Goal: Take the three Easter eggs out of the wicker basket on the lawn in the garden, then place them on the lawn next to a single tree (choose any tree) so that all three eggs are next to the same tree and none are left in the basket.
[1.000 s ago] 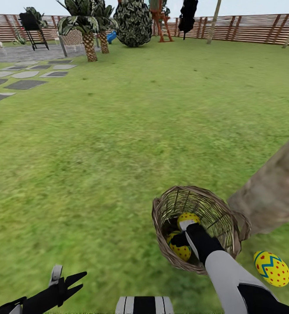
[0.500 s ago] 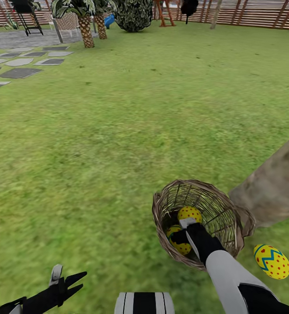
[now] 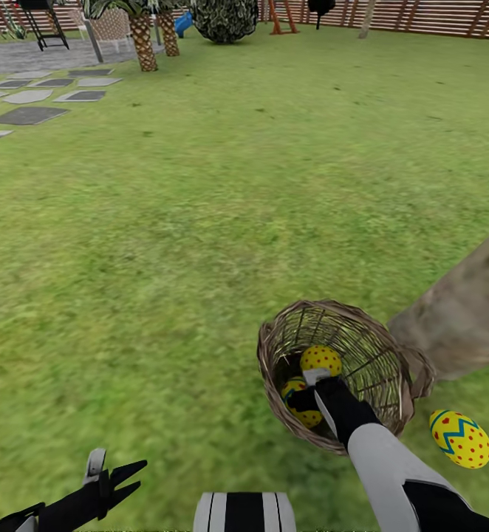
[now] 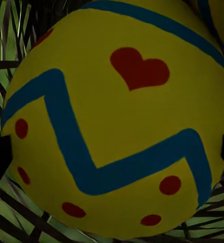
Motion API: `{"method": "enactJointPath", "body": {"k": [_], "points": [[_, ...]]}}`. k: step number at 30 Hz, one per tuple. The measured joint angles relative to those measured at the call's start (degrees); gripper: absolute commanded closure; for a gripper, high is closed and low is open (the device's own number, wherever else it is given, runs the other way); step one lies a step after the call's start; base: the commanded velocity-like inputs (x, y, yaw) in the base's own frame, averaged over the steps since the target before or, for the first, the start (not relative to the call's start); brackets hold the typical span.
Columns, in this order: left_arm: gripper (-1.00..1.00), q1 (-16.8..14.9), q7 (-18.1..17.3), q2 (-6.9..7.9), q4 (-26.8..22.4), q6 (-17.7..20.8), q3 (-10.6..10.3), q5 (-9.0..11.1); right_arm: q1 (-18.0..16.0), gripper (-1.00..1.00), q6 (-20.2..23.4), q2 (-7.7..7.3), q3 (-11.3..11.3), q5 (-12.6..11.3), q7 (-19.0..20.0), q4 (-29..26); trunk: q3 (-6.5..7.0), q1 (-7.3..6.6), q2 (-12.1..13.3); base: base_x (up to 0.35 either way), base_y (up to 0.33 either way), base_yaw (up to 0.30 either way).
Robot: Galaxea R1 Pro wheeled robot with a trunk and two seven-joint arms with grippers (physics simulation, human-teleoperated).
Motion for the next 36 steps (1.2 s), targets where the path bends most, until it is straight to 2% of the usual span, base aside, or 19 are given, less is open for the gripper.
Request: {"method": "enactJointPath", "body": {"k": [8,16,17,28,33,36], "points": [[-1.0,0.3,0.0,0.1,-0.2,0.0,0.0,0.1,-0.1,-1.0,0.1,0.25,0.0,0.3,-0.1,-0.4,-0.22,0.0,0.0,0.0,0.0,0.0],[-1.0,1.0,0.0,0.1,-0.2,0.0,0.0,0.1,-0.3,-1.0,0.3,-0.19,0.3,-1.3,-0.1,-0.1,-0.22,-0.01,0.0,0.0,0.0,0.0],[-1.0,1.0,0.0,0.1,-0.2,0.0,0.0,0.1,-0.3,1.0,0.3,-0.18,0.3,-1.3,-0.1,-0.1,-0.22,-0.01,0.0,0.0,0.0,0.0],[-1.0,1.0,0.0,0.09,-0.2,0.0,0.0,0.2,-0.3,1.0,0.7,-0.27,0.1,-1.5,-0.1,-0.3,-0.22,0.0,0.0,0.0,0.0,0.0],[-1.0,1.0,0.0,0.09,-0.3,0.0,0.0,0.2,-0.3,1.0,0.8,-0.27,0.0,-2.0,0.9,-2.1,-1.1,0.08,-0.1,0.0,0.0,0.0],[-1.0,1.0,-0.4,0.1,-0.2,0.0,0.0,0.2,-0.3,1.0,0.8,-0.29,0.0,-2.0,1.0,-2.2,-1.1,0.08,-0.1,0.0,0.0,0.0]]}}
